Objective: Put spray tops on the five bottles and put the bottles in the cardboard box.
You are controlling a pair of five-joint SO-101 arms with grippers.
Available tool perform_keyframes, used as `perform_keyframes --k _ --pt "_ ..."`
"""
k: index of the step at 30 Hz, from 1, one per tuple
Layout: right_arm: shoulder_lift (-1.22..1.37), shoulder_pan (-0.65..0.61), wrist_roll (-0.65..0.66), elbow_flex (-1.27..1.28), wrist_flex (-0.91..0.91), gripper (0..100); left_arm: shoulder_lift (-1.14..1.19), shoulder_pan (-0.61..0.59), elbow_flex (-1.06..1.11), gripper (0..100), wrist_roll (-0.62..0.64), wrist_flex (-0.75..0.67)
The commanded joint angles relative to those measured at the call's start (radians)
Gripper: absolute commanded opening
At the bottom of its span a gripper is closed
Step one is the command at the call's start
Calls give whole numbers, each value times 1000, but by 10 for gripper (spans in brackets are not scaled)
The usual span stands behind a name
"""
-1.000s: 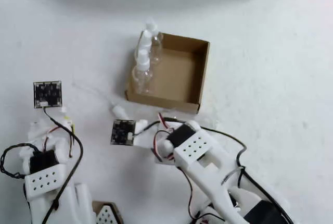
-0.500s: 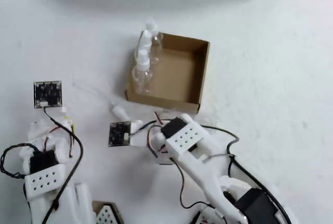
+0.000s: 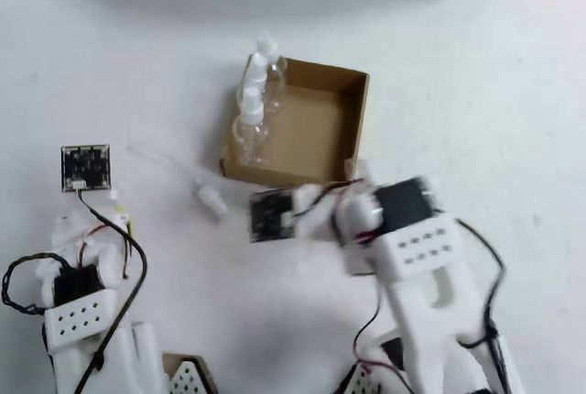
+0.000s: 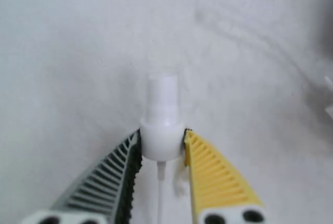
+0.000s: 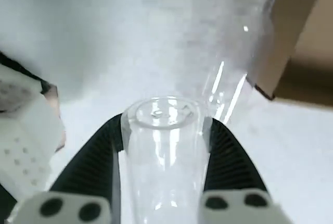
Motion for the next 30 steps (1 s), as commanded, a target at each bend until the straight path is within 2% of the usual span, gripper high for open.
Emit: perform_keyframes --k 1,7,13,15,21,23,30 --pt "-22 251 180 -46 25 16 -25 15 -9 21 2 -26" --pt "58 578 514 51 -22 16 -25 15 -9 21 2 -26" --pt "185 769 666 193 -262 19 -25 15 -8 21 2 -26" --pt "236 796 683 230 -348 44 -25 15 -8 21 2 -26" --pt "374 829 680 259 -501 228 -25 15 -8 21 2 -26" --pt "398 835 675 253 -524 245 -25 15 -8 21 2 -26" --pt "394 832 534 204 -582 245 -25 15 -8 21 2 -26"
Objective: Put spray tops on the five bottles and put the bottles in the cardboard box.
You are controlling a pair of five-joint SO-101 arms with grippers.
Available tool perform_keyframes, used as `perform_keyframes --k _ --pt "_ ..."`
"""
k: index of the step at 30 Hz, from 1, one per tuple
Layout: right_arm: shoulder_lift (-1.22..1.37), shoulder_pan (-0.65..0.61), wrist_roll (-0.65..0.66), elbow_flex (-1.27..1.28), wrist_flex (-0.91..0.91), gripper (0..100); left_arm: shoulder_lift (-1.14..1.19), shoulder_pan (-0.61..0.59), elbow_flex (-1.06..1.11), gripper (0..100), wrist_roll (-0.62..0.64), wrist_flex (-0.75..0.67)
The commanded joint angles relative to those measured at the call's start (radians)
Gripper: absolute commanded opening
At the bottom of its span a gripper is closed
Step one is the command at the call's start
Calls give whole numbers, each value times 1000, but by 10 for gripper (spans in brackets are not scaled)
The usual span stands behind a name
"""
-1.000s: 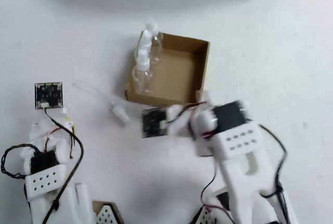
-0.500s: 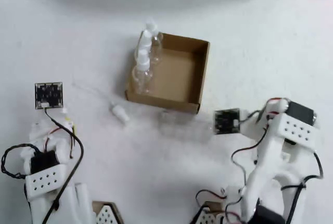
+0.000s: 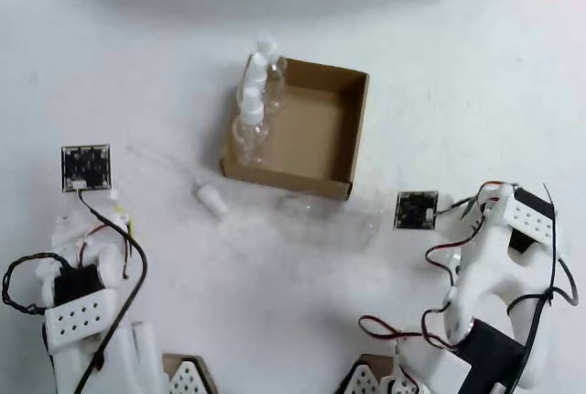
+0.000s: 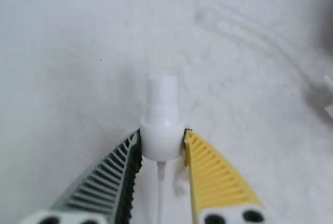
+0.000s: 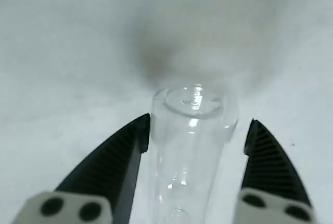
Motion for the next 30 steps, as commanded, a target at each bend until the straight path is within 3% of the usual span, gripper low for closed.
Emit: perform_keyframes --k 1,6,12,14,17,21,26,30 --pt "-19 12 -66 -75 -4 245 -25 15 -8 21 2 -26" --pt "-107 15 -227 -169 130 231 -25 15 -8 21 2 -26" --pt "-278 74 -334 -201 234 49 -25 15 -8 21 2 -26" --pt "-329 122 -342 -199 262 12 -25 15 -8 21 0 -26" --pt "-384 226 -373 -173 286 33 -25 15 -6 21 0 -26" --pt "-420 375 -500 -81 283 16 -25 15 -6 21 0 -26" --pt "-418 561 -554 58 137 16 -24 16 -6 21 -37 -26" --pt "-418 634 -703 176 -87 16 -22 16 -6 21 -40 -23"
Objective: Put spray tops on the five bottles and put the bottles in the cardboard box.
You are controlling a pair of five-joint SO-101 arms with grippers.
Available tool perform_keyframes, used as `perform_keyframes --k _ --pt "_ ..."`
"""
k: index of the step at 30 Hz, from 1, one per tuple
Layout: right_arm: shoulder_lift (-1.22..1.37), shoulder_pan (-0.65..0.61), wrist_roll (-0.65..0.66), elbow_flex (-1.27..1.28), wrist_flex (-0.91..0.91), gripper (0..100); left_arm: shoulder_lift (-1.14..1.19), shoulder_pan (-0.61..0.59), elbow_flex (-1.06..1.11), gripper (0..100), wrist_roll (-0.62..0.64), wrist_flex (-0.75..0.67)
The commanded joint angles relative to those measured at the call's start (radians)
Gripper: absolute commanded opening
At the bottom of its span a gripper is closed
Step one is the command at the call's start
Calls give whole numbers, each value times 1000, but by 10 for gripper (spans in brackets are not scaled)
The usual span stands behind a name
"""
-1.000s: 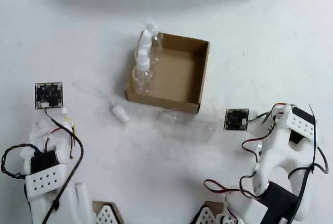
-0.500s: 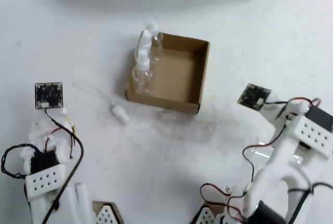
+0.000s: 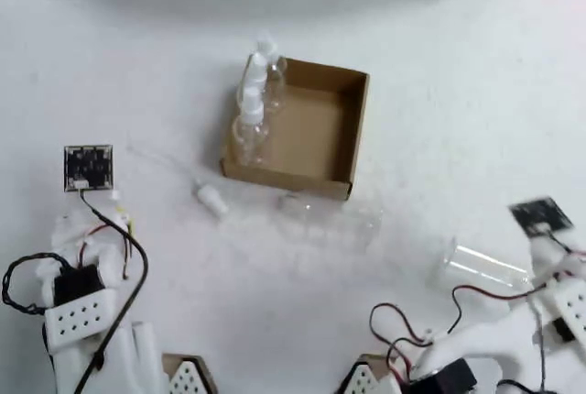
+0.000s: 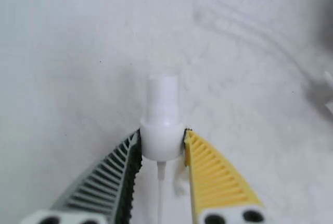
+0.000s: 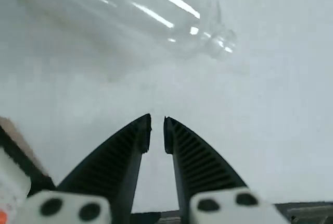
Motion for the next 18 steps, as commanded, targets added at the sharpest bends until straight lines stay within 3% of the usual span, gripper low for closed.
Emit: perform_keyframes --k 1,7,18 --pt "-27 59 -132 63 -196 16 -22 16 -6 21 -15 -21" --pt "-12 38 -385 140 -407 16 -22 16 -6 21 -18 -18" --pt "432 -15 -689 -120 -427 16 -21 16 -5 21 -18 -18"
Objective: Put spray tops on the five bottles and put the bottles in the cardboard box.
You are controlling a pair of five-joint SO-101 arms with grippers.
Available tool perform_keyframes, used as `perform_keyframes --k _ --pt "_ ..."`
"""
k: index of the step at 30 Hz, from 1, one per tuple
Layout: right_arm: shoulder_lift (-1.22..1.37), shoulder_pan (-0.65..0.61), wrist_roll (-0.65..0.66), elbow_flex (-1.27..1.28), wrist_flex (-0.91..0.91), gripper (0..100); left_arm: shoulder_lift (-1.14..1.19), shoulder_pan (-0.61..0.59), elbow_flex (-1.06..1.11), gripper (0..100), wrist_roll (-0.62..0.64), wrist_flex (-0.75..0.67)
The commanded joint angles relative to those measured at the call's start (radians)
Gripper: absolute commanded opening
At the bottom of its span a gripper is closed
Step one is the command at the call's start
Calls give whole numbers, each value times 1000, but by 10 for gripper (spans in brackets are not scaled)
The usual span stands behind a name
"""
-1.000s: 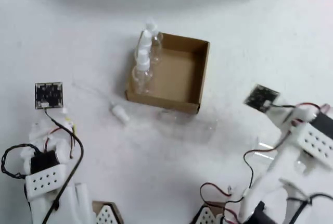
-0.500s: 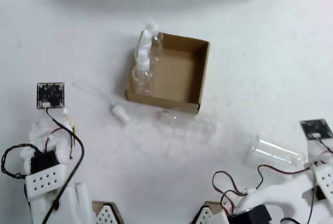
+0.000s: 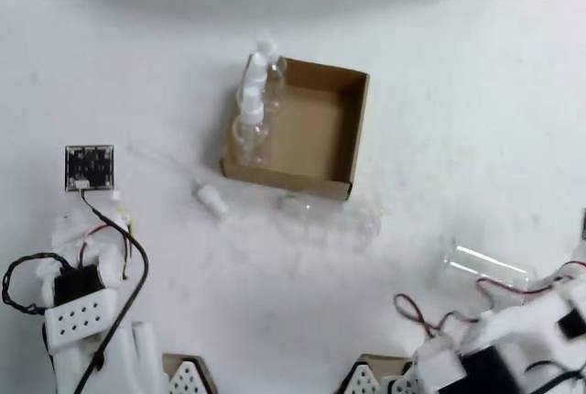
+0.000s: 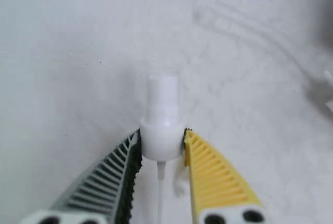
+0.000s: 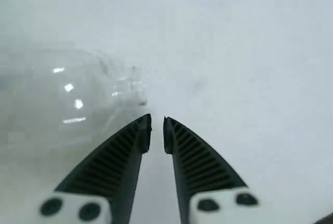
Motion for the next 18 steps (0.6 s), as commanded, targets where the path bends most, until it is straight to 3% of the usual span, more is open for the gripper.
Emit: perform_keyframes --k 1,18 --pt "97 -19 -103 -140 -13 16 -21 15 -5 21 -12 -18" --pt "367 -257 -430 -456 -15 17 -21 15 -5 21 -12 -18"
